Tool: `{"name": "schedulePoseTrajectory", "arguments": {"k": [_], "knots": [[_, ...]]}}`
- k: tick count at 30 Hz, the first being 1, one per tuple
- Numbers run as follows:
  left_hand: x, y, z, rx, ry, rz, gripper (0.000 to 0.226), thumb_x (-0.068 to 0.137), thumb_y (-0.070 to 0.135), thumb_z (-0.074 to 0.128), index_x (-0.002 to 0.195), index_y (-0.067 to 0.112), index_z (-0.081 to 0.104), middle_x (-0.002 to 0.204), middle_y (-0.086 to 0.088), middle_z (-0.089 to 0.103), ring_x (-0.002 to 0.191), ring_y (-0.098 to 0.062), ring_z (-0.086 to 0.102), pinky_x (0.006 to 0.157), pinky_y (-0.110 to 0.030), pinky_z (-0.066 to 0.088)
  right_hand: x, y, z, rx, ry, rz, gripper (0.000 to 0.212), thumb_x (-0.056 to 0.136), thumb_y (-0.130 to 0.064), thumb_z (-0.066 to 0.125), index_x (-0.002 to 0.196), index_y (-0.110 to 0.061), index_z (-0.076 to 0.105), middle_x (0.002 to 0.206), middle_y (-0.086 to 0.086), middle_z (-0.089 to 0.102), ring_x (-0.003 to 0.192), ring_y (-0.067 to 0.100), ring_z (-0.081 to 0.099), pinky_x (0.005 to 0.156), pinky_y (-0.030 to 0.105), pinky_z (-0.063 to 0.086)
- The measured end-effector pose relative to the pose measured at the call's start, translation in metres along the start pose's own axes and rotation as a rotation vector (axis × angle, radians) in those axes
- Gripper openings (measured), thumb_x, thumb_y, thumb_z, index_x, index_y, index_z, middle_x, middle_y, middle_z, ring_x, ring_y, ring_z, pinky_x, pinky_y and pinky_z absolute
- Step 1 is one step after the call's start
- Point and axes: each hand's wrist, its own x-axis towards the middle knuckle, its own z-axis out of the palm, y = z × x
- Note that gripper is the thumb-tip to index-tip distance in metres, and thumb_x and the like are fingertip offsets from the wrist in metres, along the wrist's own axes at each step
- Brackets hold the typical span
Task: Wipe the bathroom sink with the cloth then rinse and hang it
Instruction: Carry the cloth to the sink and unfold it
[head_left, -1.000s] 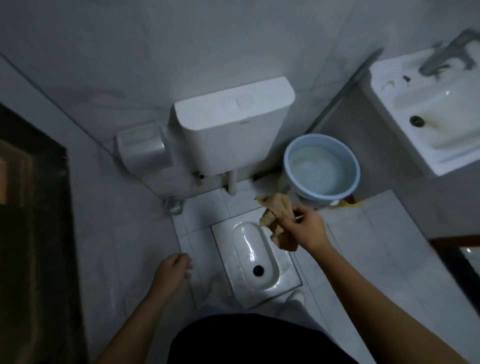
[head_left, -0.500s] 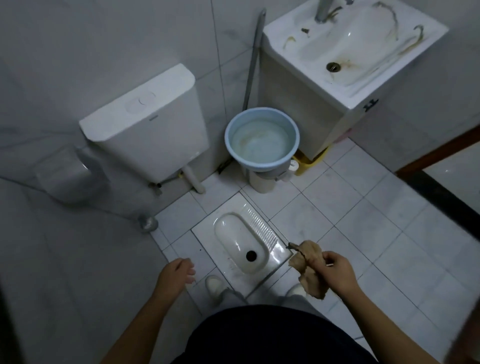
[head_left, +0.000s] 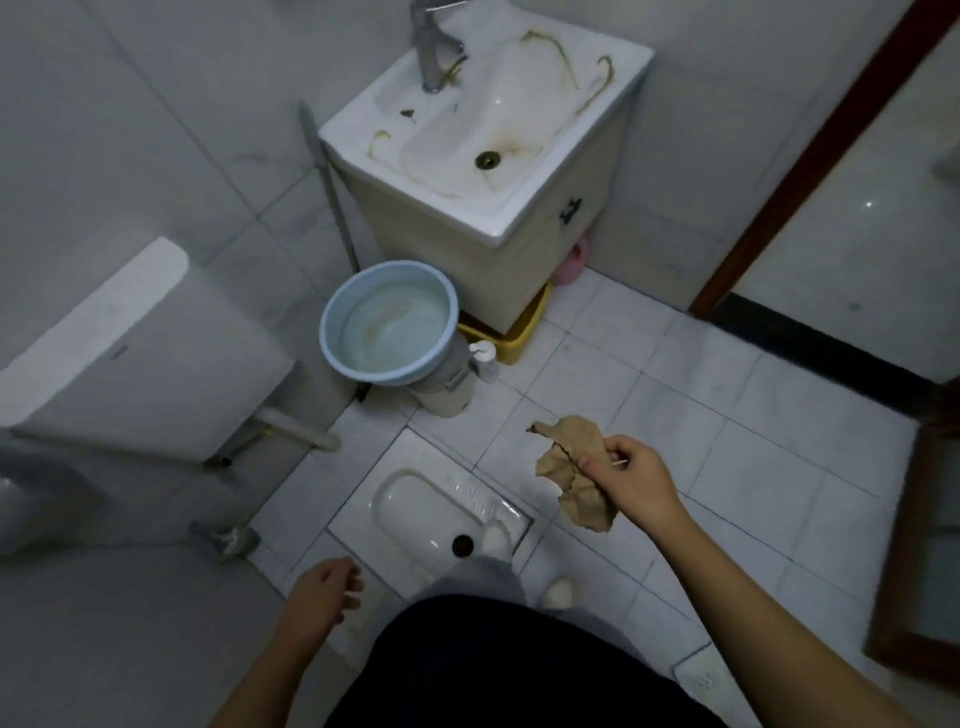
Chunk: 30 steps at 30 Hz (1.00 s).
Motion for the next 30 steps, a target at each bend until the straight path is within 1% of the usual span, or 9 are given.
{"name": "schedulePoseTrajectory", "arguments": {"k": [5, 8, 10, 12, 16, 19, 23, 28, 30], "knots": [[0.029, 0.089, 0.060, 0.175, -0.116, 0.072, 0.033, 0.105, 0.023, 0.049, 0.093, -0.002, 0.067, 0.088, -0.020, 0.072, 0.071, -0.030, 0.064, 0.065, -0.032, 0.044, 0.003, 0.053, -0.064, 0.038, 0.171, 0.154, 0.019, 0.082, -0.036, 0.077, 0.083, -0.018, 0.072, 0.075, -0.003, 0.070, 0.066, 0.012, 0.062, 0.062, 0.027, 0.049], [0.051, 0.148, 0.121, 0.281, -0.232, 0.166, 0.033, 0.105, 0.025, 0.049, 0.093, 0.001, 0.068, 0.089, -0.019, 0.073, 0.072, -0.031, 0.066, 0.066, -0.033, 0.045, 0.000, 0.093, -0.102, 0.020, 0.274, 0.279, 0.021, 0.084, -0.039, 0.074, 0.080, -0.018, 0.070, 0.076, -0.002, 0.070, 0.072, 0.019, 0.064, 0.067, 0.033, 0.051], [0.058, 0.190, 0.166, 0.346, -0.329, 0.241, 0.032, 0.104, 0.024, 0.049, 0.092, 0.002, 0.068, 0.087, -0.019, 0.073, 0.069, -0.030, 0.066, 0.065, -0.032, 0.045, -0.006, 0.112, -0.125, 0.020, 0.350, 0.351, 0.026, 0.087, -0.039, 0.071, 0.081, -0.014, 0.070, 0.078, 0.003, 0.071, 0.076, 0.023, 0.067, 0.070, 0.037, 0.053], [0.058, 0.234, 0.212, 0.427, -0.417, 0.331, 0.031, 0.104, 0.025, 0.050, 0.090, 0.003, 0.068, 0.086, -0.018, 0.073, 0.067, -0.029, 0.066, 0.063, -0.031, 0.046, -0.011, 0.124, -0.146, 0.043, 0.425, 0.410, 0.026, 0.087, -0.037, 0.071, 0.083, -0.011, 0.071, 0.079, 0.006, 0.073, 0.077, 0.024, 0.068, 0.073, 0.039, 0.054], [0.038, 0.318, 0.285, 0.558, -0.535, 0.484, 0.031, 0.104, 0.027, 0.048, 0.092, 0.007, 0.069, 0.088, -0.011, 0.074, 0.076, -0.029, 0.070, 0.065, -0.032, 0.048, -0.012, 0.139, -0.183, 0.101, 0.550, 0.497, 0.020, 0.085, -0.031, 0.075, 0.082, -0.012, 0.071, 0.080, 0.003, 0.073, 0.078, 0.022, 0.068, 0.073, 0.039, 0.054], [0.027, 0.370, 0.324, 0.590, -0.592, 0.563, 0.030, 0.103, 0.029, 0.048, 0.095, 0.009, 0.069, 0.091, -0.009, 0.075, 0.082, -0.029, 0.072, 0.068, -0.033, 0.048, 0.000, 0.143, -0.207, 0.143, 0.588, 0.545, 0.019, 0.085, -0.032, 0.075, 0.081, -0.014, 0.070, 0.079, 0.002, 0.072, 0.077, 0.019, 0.067, 0.072, 0.038, 0.054], [0.031, 0.414, 0.360, 0.575, -0.585, 0.572, 0.029, 0.103, 0.027, 0.049, 0.095, 0.007, 0.069, 0.093, -0.012, 0.074, 0.080, -0.028, 0.070, 0.068, -0.032, 0.048, 0.043, 0.149, -0.243, 0.176, 0.580, 0.560, 0.018, 0.084, -0.031, 0.076, 0.080, -0.014, 0.070, 0.078, 0.002, 0.071, 0.077, 0.021, 0.068, 0.072, 0.037, 0.054], [0.054, 0.434, 0.370, 0.487, -0.448, 0.411, 0.030, 0.104, 0.026, 0.049, 0.096, 0.005, 0.068, 0.094, -0.015, 0.074, 0.076, -0.028, 0.068, 0.067, -0.032, 0.046, 0.134, 0.132, -0.301, 0.163, 0.448, 0.503, 0.022, 0.084, -0.035, 0.075, 0.084, -0.014, 0.070, 0.084, 0.004, 0.071, 0.081, 0.020, 0.066, 0.078, 0.040, 0.055], [0.058, 0.436, 0.368, 0.430, -0.388, 0.337, 0.032, 0.105, 0.026, 0.047, 0.095, 0.003, 0.067, 0.093, -0.017, 0.073, 0.076, -0.029, 0.067, 0.066, -0.032, 0.045, 0.172, 0.117, -0.325, 0.140, 0.384, 0.440, 0.021, 0.084, -0.034, 0.075, 0.086, -0.014, 0.070, 0.084, 0.005, 0.071, 0.080, 0.020, 0.065, 0.076, 0.038, 0.054]]}}
